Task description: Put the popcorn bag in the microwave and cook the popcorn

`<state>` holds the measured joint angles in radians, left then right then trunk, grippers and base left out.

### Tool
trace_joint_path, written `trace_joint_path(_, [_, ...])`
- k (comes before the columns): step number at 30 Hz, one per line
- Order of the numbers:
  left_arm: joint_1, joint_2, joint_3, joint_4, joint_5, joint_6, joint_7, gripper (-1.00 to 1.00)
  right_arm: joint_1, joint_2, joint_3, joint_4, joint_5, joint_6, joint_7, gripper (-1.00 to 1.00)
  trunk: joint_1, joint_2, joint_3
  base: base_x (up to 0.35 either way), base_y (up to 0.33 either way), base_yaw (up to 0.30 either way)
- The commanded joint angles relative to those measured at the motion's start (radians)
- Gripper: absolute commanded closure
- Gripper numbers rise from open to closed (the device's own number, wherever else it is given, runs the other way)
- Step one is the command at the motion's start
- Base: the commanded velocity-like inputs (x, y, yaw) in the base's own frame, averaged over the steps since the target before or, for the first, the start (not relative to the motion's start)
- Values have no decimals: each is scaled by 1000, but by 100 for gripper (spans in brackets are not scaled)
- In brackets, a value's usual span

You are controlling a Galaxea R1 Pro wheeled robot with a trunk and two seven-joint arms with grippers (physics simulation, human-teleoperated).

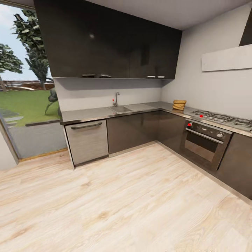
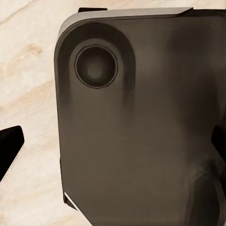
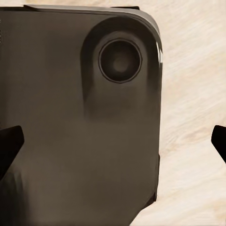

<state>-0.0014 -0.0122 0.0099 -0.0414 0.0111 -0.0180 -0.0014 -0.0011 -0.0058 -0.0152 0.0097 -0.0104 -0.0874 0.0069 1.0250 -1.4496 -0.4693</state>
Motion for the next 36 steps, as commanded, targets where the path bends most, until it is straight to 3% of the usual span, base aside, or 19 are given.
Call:
trace_joint_path(1, [0,0,1,0,1,-2,0,-100,0,0,-1,1,0,-5,1,-100,0,0,-1,0,0,-286])
trace_joint_path(36, [0,0,1,0,1,-2,0,-100,0,1,0,1,-4,-5,1,-100,0,0,-1,0,0,-286])
